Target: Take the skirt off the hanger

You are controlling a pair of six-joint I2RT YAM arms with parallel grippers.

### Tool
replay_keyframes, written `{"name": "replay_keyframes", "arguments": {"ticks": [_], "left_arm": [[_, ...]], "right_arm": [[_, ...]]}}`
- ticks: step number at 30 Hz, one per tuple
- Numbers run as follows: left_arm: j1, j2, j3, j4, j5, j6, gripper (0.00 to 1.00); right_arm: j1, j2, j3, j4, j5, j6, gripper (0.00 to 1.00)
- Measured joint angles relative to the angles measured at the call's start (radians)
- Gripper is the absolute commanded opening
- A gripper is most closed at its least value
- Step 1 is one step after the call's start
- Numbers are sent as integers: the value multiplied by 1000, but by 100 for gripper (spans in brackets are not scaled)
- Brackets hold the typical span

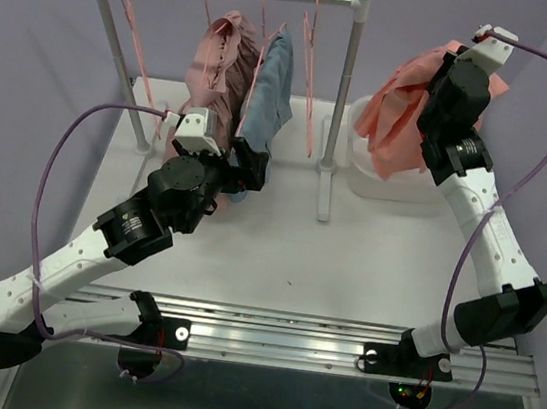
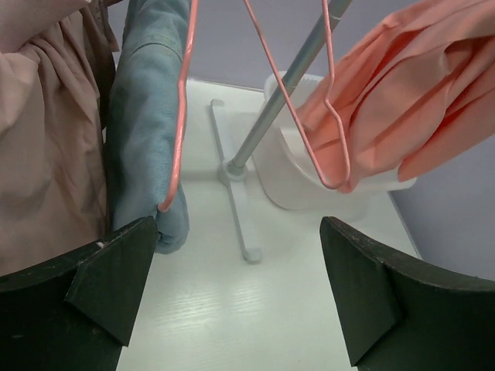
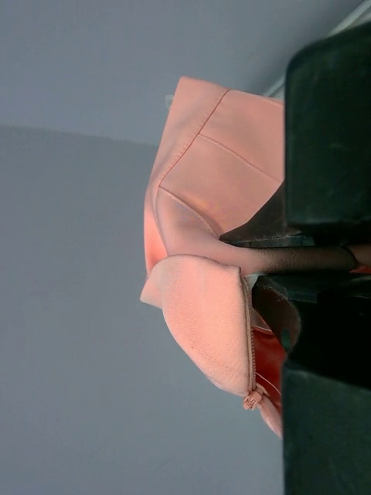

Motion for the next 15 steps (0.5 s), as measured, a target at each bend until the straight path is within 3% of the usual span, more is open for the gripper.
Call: {"name": "replay_keyframes", "arguments": {"ticks": [3, 7, 9, 10, 11, 15], "left_arm": [[1, 49, 39, -10, -30, 0, 99], [14, 117, 124, -40, -59, 0, 99], [36, 165, 182, -48, -61, 2, 99], [54, 190, 212, -53, -57, 9, 99], [67, 207, 231, -52, -55, 12, 99], [176, 287, 315, -47, 5, 43, 99]], "right_arm": [[-44, 83, 70, 15, -32, -18, 1], [-97, 136, 21, 23, -92, 10, 1], [-127, 160, -33, 21, -130, 37, 29], [-143, 173, -56, 19, -156, 50, 85], [-162, 192, -89, 17, -188, 60, 100], [-198, 244, -166, -23, -234, 105, 100]]}}
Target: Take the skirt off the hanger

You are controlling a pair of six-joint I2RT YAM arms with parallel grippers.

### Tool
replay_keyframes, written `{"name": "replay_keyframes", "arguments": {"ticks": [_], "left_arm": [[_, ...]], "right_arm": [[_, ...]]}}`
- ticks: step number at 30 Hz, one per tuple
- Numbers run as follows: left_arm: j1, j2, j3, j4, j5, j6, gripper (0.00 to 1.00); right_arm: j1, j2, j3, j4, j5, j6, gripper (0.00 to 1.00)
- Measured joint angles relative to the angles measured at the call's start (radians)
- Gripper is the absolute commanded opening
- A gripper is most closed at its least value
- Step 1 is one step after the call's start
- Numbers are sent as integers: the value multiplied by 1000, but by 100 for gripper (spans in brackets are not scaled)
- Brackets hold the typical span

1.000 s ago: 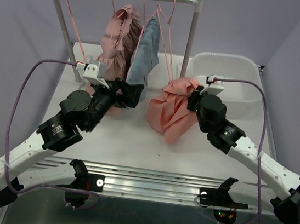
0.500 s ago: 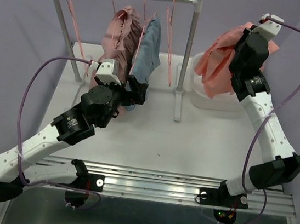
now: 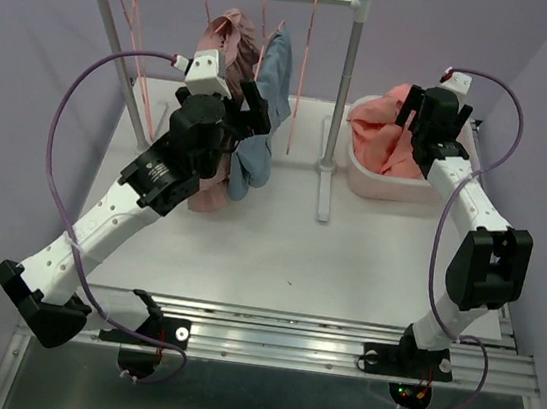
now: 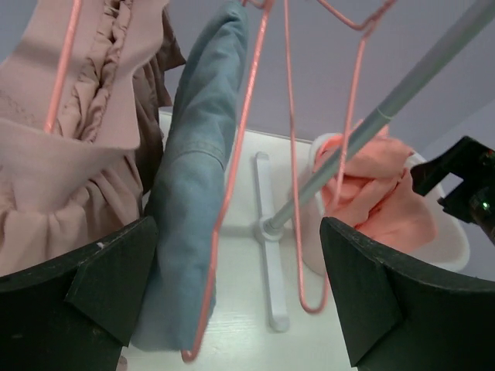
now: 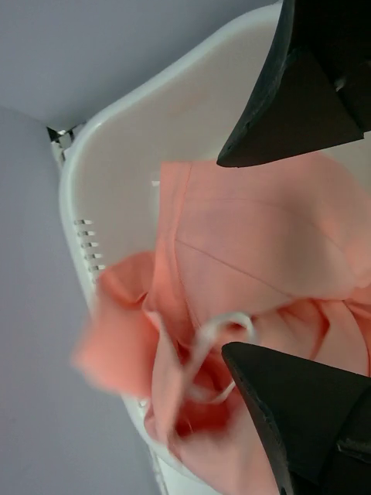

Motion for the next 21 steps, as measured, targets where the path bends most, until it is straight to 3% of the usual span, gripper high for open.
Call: {"name": "replay_keyframes", "arguments": {"ticks": [5, 13, 14, 19, 20, 21], "left_arm": [[141, 102, 77, 33, 113, 66, 99], [241, 360, 322, 61, 279, 169, 95], [255, 401, 371, 56, 296, 178, 83], [303, 569, 578, 18, 332, 220, 42], [307, 593, 607, 13, 340, 228, 22], [307, 607, 624, 8, 339, 231, 10]], "right_arm": [[2, -45, -22, -36, -30, 35, 100], [2, -382, -191, -12, -179, 96, 100], [3, -415, -214, -8, -197, 101, 100], [3, -515, -308, -4, -312, 135, 100], [3, -522, -319, -7, -328, 141, 100], [3, -528, -331, -10, -344, 145, 100]]}}
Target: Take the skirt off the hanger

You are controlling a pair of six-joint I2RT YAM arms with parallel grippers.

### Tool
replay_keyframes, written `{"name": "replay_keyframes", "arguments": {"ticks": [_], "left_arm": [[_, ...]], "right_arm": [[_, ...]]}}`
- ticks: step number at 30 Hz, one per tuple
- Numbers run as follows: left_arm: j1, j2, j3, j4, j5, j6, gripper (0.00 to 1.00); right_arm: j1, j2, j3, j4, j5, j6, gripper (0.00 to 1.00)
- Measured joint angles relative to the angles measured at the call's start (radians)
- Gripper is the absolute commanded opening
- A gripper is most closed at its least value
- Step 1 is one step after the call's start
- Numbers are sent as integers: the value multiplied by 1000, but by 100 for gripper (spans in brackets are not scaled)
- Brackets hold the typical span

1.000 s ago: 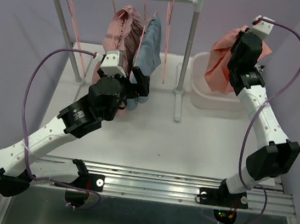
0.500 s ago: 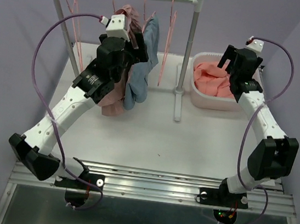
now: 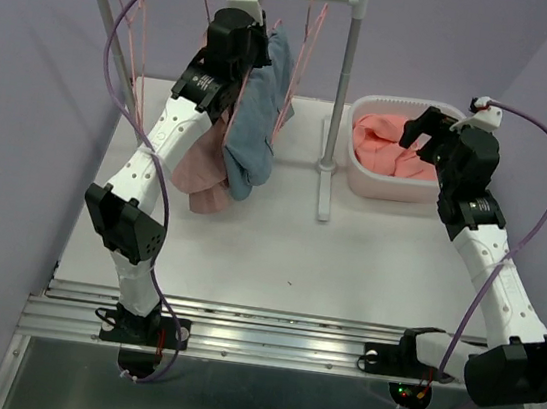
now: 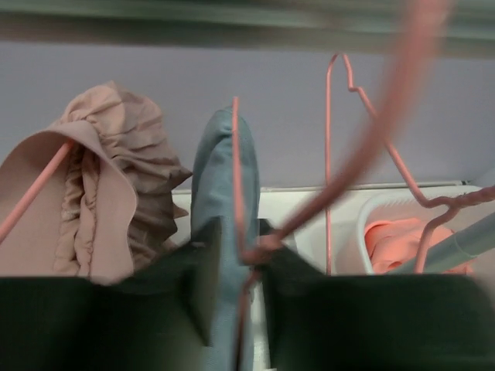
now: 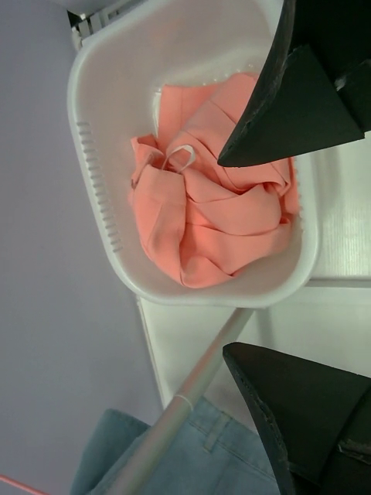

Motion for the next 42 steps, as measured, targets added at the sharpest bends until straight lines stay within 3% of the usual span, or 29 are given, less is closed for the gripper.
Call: {"name": "replay_keyframes", "arguments": {"ticks": [1, 15, 27, 38, 42], "left_arm": [[0, 23, 31, -8, 9, 14, 0], [0, 12, 48, -14, 69, 66, 0], [-33, -166, -26, 8, 49, 92, 0], [-90, -308, -243, 43, -21, 75, 0], [-138, -408, -425, 76, -106, 28, 0]], "right_arm": [[0, -5, -8, -3, -9, 3, 100], [0, -125, -101, -23, -132, 23, 100], [0, -124, -148, -34, -244, 20, 100], [16, -181, -290, -27, -403, -13, 100], [143, -213, -376, 19, -463, -32, 100]]}}
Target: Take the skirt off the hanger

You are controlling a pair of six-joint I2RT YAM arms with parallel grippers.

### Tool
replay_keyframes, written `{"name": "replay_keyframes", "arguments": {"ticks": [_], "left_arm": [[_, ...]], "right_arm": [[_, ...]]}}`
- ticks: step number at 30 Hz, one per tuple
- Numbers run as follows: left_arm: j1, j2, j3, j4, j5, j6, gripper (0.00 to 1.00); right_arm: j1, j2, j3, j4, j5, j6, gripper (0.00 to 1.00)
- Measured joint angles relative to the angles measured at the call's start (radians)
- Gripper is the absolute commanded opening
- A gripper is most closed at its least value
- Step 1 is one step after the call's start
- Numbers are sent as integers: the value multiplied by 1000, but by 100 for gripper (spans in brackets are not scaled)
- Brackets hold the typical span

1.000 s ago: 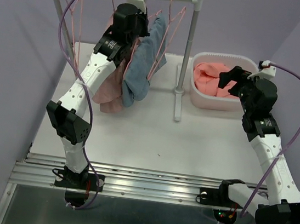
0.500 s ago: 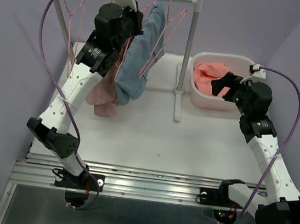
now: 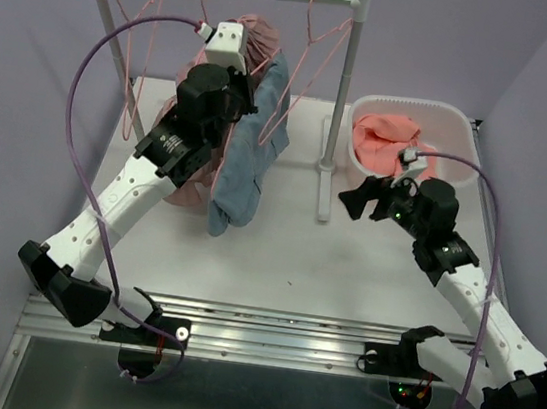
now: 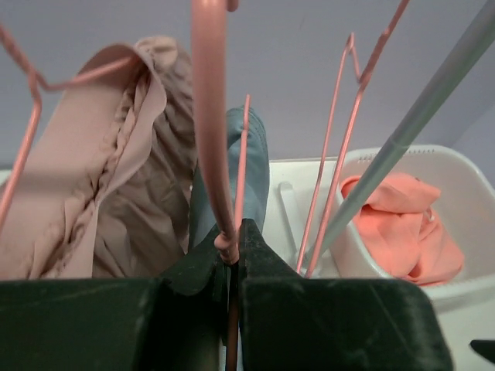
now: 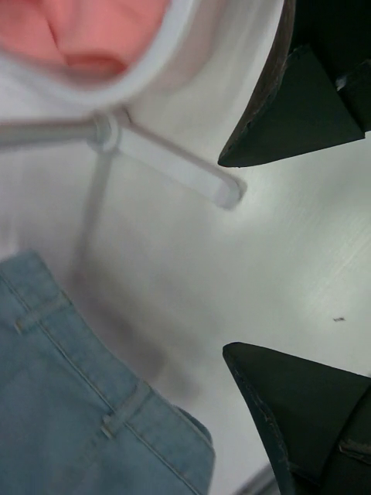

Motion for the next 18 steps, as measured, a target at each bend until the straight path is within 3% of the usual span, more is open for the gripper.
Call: {"name": "replay_keyframes", "arguments": {"ticks": [7, 14, 18], "left_arm": [[-88, -133, -242, 16, -178, -109, 0], [-117, -158, -309, 13, -274, -224, 0], [-127, -158, -311, 3, -302, -271, 0]], "right_arm": [[470, 3, -142, 142, 42, -113, 100], [697, 84, -205, 381, 66, -142, 100], [758, 187, -187, 497, 104, -161, 100]]}}
